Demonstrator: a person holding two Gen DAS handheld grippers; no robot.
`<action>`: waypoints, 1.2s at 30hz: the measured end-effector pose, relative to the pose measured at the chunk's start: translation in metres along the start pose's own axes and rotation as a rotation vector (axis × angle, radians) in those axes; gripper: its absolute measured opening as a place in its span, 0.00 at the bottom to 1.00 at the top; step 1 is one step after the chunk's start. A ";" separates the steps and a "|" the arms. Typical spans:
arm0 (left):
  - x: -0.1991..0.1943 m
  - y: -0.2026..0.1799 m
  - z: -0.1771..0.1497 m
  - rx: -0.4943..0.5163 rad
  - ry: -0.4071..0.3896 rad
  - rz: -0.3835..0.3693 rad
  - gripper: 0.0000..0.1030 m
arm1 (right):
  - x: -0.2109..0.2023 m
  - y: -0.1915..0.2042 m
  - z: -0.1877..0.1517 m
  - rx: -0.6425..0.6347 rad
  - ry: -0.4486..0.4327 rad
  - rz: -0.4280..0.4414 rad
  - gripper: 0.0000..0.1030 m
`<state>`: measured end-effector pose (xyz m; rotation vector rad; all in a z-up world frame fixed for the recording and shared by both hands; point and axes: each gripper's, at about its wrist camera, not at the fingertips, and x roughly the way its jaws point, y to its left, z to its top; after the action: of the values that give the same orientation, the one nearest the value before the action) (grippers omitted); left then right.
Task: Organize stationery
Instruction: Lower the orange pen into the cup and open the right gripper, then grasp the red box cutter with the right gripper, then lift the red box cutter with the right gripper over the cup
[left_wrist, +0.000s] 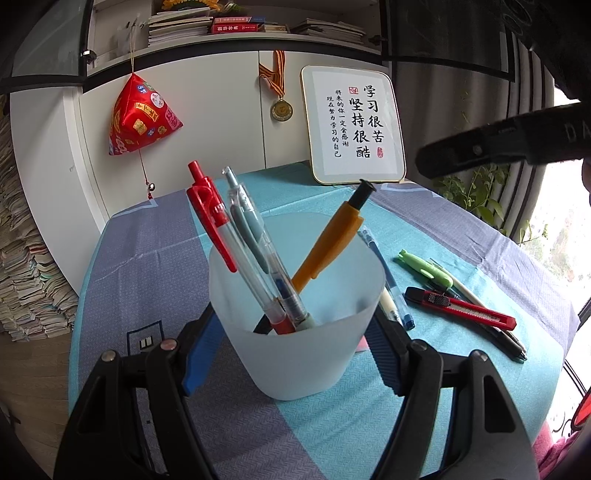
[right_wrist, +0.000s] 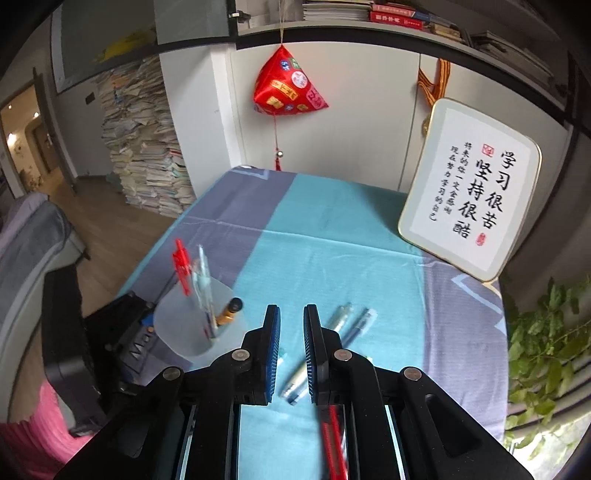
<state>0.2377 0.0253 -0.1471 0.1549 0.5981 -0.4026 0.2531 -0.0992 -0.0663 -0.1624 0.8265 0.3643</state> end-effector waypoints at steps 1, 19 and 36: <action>0.000 0.000 0.000 0.000 0.000 0.000 0.69 | 0.000 -0.002 -0.003 -0.003 0.009 -0.016 0.10; -0.001 0.000 0.000 0.005 -0.001 0.000 0.69 | 0.045 -0.005 -0.060 -0.080 0.187 -0.136 0.10; -0.001 0.000 -0.002 0.014 0.009 -0.007 0.70 | 0.058 -0.025 -0.064 -0.025 0.231 0.015 0.11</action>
<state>0.2359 0.0266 -0.1483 0.1680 0.6047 -0.4130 0.2546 -0.1257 -0.1522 -0.2249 1.0513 0.3742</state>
